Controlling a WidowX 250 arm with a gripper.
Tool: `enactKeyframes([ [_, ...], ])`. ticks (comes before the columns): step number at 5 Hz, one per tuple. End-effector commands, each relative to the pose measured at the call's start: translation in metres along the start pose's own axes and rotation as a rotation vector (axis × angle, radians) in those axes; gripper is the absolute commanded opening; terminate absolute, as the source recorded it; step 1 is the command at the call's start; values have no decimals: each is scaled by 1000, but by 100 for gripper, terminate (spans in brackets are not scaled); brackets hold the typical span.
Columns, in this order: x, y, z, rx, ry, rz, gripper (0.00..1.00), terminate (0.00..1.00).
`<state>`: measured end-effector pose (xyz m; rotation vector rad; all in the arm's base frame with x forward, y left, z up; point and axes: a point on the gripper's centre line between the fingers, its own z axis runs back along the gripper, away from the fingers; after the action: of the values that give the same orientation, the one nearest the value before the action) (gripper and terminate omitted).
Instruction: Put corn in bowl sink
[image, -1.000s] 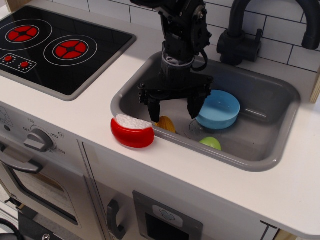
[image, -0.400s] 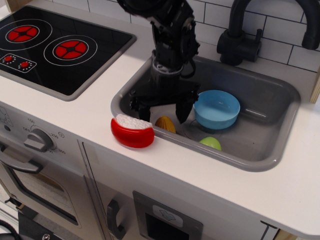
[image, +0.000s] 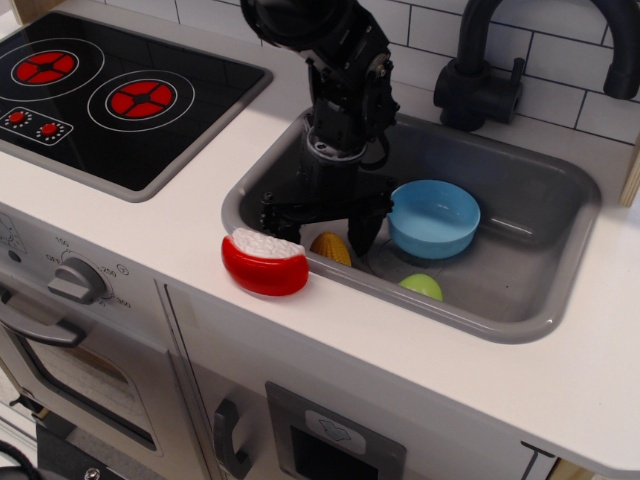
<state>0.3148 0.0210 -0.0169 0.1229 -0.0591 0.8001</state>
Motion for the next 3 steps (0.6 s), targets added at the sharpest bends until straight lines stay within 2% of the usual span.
enactKeyframes([
  [1, 11, -3, 21, -46, -30, 16, 0, 0],
  [3, 15, -6, 49, -44, 21, 46, 0, 0],
])
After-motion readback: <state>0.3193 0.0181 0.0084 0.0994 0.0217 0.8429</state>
